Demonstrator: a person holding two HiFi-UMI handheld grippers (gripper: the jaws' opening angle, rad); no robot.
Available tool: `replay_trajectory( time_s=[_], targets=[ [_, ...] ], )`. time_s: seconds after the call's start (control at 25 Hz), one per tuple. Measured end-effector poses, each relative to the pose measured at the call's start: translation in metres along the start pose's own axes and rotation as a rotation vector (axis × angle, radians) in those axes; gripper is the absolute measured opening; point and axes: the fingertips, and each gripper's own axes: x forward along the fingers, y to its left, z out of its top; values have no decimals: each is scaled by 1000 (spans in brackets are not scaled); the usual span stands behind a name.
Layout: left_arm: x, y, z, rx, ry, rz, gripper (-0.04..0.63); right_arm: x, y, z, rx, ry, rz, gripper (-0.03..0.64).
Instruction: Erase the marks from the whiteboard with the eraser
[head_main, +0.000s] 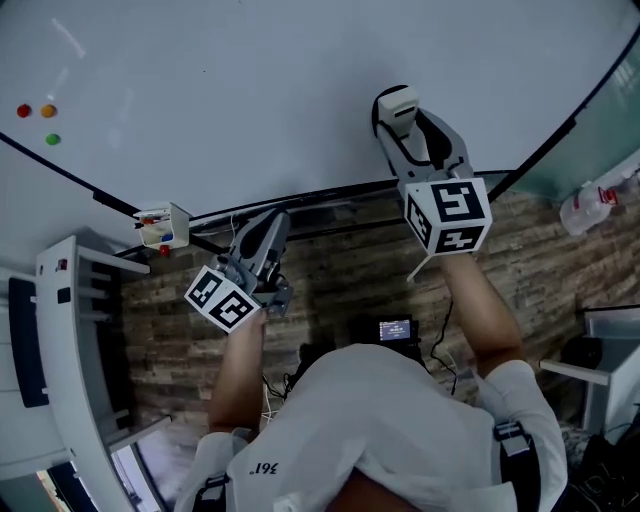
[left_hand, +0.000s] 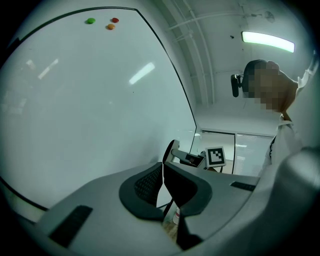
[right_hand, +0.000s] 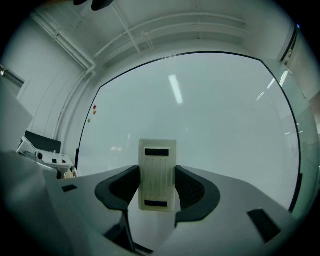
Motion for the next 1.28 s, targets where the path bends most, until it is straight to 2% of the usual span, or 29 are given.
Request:
replay_trajectory(
  time_s=[0.32,0.6,0.84,1.28],
  targets=[
    [-44,-6,13,-10,-5,-15,14,-22,39,1,24,12,-12,239],
    [-104,-13,20,-44,1,-23,14,-51,94,2,51,28,-29,239],
    [-148,-28,20,-55,14,-64,14,-76,132,0,65,39,-54,239],
    [-200,-42,26,-51,36,-117,14,-120,175,-6,95,61,-108,239]
  ],
)
